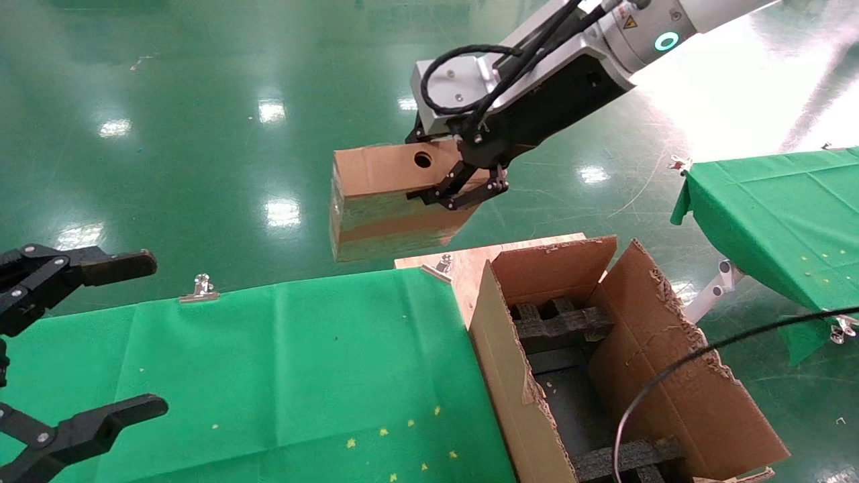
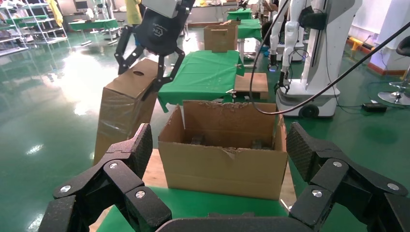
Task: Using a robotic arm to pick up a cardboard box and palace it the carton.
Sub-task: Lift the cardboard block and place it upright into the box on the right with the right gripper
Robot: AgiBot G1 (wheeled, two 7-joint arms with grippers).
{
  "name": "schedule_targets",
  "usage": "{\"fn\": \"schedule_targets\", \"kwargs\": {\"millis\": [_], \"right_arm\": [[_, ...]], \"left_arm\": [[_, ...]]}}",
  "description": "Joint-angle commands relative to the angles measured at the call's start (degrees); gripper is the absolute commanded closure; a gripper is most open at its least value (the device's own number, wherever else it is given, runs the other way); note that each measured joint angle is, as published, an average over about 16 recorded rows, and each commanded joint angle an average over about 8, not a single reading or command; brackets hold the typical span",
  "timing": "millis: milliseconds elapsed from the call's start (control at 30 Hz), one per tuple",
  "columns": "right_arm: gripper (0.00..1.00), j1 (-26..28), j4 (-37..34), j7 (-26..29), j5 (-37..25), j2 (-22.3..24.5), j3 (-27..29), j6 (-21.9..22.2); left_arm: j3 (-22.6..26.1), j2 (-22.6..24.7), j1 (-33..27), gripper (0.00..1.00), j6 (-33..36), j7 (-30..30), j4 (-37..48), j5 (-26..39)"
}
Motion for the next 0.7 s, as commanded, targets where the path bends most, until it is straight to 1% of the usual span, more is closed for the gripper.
{"fn": "schedule_targets", "kwargs": {"millis": [33,167,333,500,700], "right_arm": [[1.00,0.49,-1.39,-0.89,0.73,-0.04,-0.91,-0.03],[1.00,2.01,-2.43,-1.32,0.61,2.45,-4.00,-0.24],[1.00,4.11,-1.74,-0.36,0.29,7.74,-8.99,-0.47],[1.00,6.57,1.22,2.23,0.66,13.64,-14.13,-0.43],[1.00,8.92,6.04,6.70,1.84,19.50,-19.21,-0.09]], "left_arm": [[0.00,0.00,0.00,0.00,0.00,0.00,0.00,0.00],[0.00,0.00,0.00,0.00,0.00,0.00,0.00,0.00],[0.00,0.00,0.00,0.00,0.00,0.00,0.00,0.00],[0.00,0.00,0.00,0.00,0.00,0.00,0.00,0.00],[0.01,0.00,0.00,0.00,0.00,0.00,0.00,0.00]]}}
